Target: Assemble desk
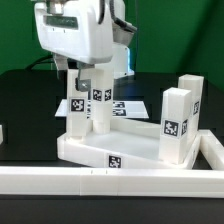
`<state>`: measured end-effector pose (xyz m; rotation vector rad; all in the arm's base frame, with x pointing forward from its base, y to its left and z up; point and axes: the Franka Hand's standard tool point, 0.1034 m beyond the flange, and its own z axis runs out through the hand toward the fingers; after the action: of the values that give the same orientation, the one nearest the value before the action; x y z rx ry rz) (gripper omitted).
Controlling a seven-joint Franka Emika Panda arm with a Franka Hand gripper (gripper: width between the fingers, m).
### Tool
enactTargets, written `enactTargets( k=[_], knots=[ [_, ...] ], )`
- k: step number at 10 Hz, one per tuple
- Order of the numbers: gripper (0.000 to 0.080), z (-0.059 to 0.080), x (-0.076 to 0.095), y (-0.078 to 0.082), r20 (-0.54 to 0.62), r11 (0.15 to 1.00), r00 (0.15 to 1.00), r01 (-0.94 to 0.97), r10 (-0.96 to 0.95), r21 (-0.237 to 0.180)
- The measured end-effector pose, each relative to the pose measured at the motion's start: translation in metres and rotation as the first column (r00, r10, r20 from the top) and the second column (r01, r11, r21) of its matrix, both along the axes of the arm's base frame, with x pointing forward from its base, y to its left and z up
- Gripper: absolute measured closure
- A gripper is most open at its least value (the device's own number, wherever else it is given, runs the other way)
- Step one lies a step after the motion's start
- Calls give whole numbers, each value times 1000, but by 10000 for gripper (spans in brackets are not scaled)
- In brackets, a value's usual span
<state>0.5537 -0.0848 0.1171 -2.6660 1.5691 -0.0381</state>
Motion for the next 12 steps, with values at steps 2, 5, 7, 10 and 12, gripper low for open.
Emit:
enactTargets(
  k=[2, 5, 7, 10, 12],
  knots=[
    [153, 0, 1, 4, 3, 978, 978, -209, 209, -12],
    [150, -1, 1, 6, -3, 873, 873, -487, 487, -32],
    [150, -1, 0, 5, -14, 766, 767, -641, 641, -46],
    [150, -1, 0, 4, -28, 611, 613, -790, 790, -54],
    [150, -1, 0, 4, -32, 506, 508, -861, 861, -57]
  ],
)
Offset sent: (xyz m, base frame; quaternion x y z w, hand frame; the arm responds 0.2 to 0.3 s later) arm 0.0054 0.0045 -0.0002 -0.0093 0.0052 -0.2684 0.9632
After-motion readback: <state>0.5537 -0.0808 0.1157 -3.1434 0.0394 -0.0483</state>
